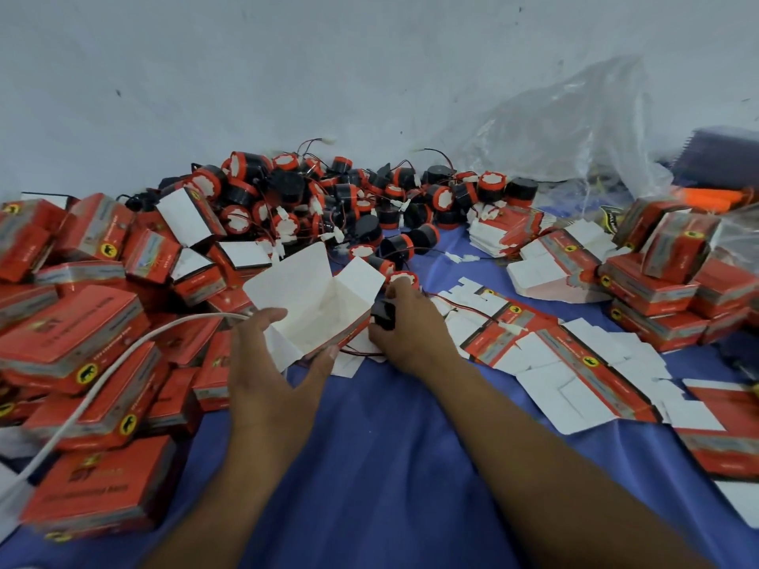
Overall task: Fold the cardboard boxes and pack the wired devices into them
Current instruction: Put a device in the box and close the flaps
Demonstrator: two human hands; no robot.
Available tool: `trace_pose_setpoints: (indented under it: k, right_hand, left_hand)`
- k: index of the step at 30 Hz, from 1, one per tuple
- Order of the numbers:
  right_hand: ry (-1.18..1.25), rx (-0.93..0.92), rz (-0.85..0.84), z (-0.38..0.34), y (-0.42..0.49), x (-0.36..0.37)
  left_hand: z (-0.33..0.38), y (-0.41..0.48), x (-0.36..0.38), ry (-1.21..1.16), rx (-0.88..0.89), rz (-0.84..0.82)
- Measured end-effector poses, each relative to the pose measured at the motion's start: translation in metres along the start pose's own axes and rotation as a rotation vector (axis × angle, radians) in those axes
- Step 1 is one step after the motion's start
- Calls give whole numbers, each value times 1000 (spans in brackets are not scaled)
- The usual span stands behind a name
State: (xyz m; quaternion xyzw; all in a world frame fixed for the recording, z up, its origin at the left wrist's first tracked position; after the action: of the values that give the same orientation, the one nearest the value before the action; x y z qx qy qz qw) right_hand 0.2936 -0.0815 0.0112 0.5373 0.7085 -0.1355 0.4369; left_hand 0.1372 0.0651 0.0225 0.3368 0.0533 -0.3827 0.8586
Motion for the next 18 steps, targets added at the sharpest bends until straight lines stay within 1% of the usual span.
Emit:
trace_pose_setpoints:
  k: [2,3,4,6,7,8,9,10,11,12,15,16,18]
  right_hand:
    - [189,119,-1,8,5,-14]
    - [329,195,4,12,7,-24]
    - [549,294,27,17,8,-34]
    - [1146,535,48,28,1,-47]
    - [1425,598,23,28,-7,-52]
    - [1638,615,3,28,-13,-58]
    - [1770,615,3,28,-20,-65]
    - [1820,597,9,29,-27,-71]
    - [1816,565,4,28,-33,-76]
    - [1755,532,-10,29,-38,-80]
    - [1440,480,-64,35,-51,-89]
    - [1300,460,-54,40,-54,-94]
    - [1008,405,26,51,-59,-112]
  left_hand:
    - [-1,0,0,-5,4,-10]
    - [-3,1,1,-21,-9,-17]
    - [-5,1,2,-44,-32,-26]
    - [-8,2,6,-94,-69,-58]
    - [-9,1,8,-113,-72,-82]
    - [-9,0,11,-124,-66,-113]
    - [-8,-1,13,-128,-59,-147]
    - [-8,-3,16,-125,-54,-181]
    - [-8,-4,18,-117,-47,-211]
    - [-7,-5,20,-102,-29,-237]
    - [-2,-10,27,-43,34,-345]
    - [-1,-12,30,-36,40,-391]
    - [1,-17,34,-30,36,-486]
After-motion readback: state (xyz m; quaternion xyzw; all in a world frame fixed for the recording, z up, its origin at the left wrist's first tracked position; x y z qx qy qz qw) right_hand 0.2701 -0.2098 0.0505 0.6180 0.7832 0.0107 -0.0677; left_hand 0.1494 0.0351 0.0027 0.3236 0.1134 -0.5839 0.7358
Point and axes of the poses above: each hand's wrist, its own y-axis towards the middle knuckle, its own x-axis out of the palm, z = x × y, the point moved 6 cm from there along y, towards the middle knuckle, and after that the axes turned 3 degrees about -z, right-handed, at the moved point
